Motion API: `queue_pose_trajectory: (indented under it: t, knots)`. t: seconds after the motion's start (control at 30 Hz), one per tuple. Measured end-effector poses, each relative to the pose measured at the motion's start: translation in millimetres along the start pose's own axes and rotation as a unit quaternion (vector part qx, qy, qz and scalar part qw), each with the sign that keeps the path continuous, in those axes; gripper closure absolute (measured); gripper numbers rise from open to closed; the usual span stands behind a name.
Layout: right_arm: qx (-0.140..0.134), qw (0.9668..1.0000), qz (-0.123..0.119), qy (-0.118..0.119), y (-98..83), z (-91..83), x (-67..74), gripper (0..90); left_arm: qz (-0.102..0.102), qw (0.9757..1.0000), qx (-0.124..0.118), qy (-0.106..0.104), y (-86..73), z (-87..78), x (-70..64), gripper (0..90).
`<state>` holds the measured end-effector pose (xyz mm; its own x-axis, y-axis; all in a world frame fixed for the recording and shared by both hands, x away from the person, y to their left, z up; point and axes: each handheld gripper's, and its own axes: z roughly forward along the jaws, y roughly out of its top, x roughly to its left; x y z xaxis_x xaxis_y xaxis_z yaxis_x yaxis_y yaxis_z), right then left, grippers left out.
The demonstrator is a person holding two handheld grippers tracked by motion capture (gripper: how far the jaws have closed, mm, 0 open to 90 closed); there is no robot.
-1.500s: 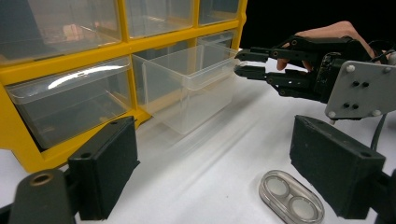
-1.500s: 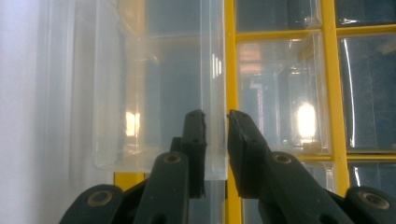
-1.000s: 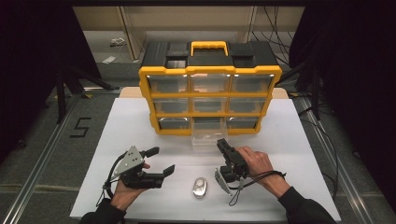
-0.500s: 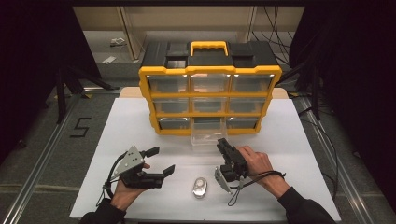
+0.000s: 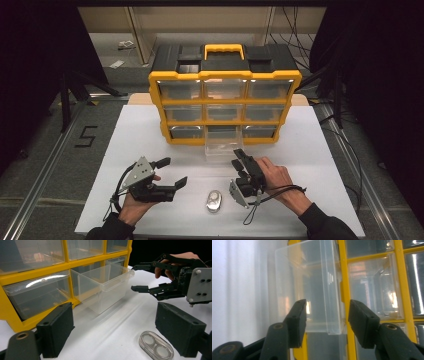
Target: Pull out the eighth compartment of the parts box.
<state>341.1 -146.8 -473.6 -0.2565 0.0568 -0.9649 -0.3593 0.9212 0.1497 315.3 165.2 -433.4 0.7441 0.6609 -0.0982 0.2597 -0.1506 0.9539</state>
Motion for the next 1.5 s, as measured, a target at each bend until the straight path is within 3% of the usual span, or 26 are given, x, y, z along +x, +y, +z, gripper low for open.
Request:
queue_pose_trajectory:
  t: [0.17,0.4,0.73,0.83,0.87,0.9,0.93,0.97,1.33,1.37,1.4,1.43,1.47,1.5]
  knots:
    - [-0.006,0.9998,0.015,0.008,2.5,-3.2,-0.9,45.1,0.0,1.0,0.0,0.0,0.0,0.0,0.1,15.0]
    - [-0.012,0.9981,0.047,0.039,5.6,-8.1,-5.1,38.2,0.0,1.0,0.0,0.0,0.0,0.0,0.1,15.0]
    - [-0.022,0.9916,0.109,0.066,7.6,-14.9,-13.5,34.7,0.0,1.0,0.0,-0.001,0.0,0.0,0.2,15.0]
    - [-0.029,0.984,0.152,0.088,7.4,-17.8,-20.2,33.0,0.0,1.0,0.0,-0.001,0.0,-0.1,0.3,15.0]
    - [-0.029,0.984,0.152,0.088,7.4,-17.8,-20.2,33.0,0.0,1.0,0.0,-0.001,0.0,-0.1,0.2,15.0]
    - [-0.03,0.977,0.184,0.104,7.0,-18.8,-23.4,32.1,0.0,1.0,0.0,-0.001,0.0,-0.1,0.2,15.0]
    - [-0.029,0.9744,0.194,0.11,6.9,-19.3,-24.0,32.0,0.0,1.0,0.0,-0.001,0.0,-0.1,0.2,15.0]
    - [-0.029,0.9744,0.194,0.11,6.9,-19.3,-24.0,32.0,0.0,1.0,0.0,-0.001,0.0,-0.1,0.2,15.0]
    - [-0.045,0.9422,0.286,0.169,5.2,-21.6,-35.2,27.6,0.0,1.0,0.001,-0.001,-0.1,0.1,0.2,15.0]
    - [-0.045,0.9422,0.286,0.169,5.2,-21.6,-35.2,27.6,0.0,1.0,0.001,-0.001,-0.1,0.1,0.2,15.0]
    - [-0.047,0.938,0.296,0.175,5.0,-21.8,-36.2,27.3,0.0,1.0,0.001,-0.001,-0.1,0.2,0.2,15.0]
    - [-0.051,0.9299,0.314,0.185,4.4,-22.1,-38.3,26.6,0.0,1.0,0.001,-0.001,-0.1,0.3,0.2,15.0]
    - [-0.051,0.9299,0.314,0.185,4.4,-22.1,-38.3,26.6,0.0,1.0,0.001,-0.001,-0.1,0.3,0.1,15.0]
    - [-0.055,0.9228,0.328,0.194,4.1,-22.3,-40.0,26.0,0.0,1.0,0.001,-0.001,-0.1,0.3,0.1,15.0]
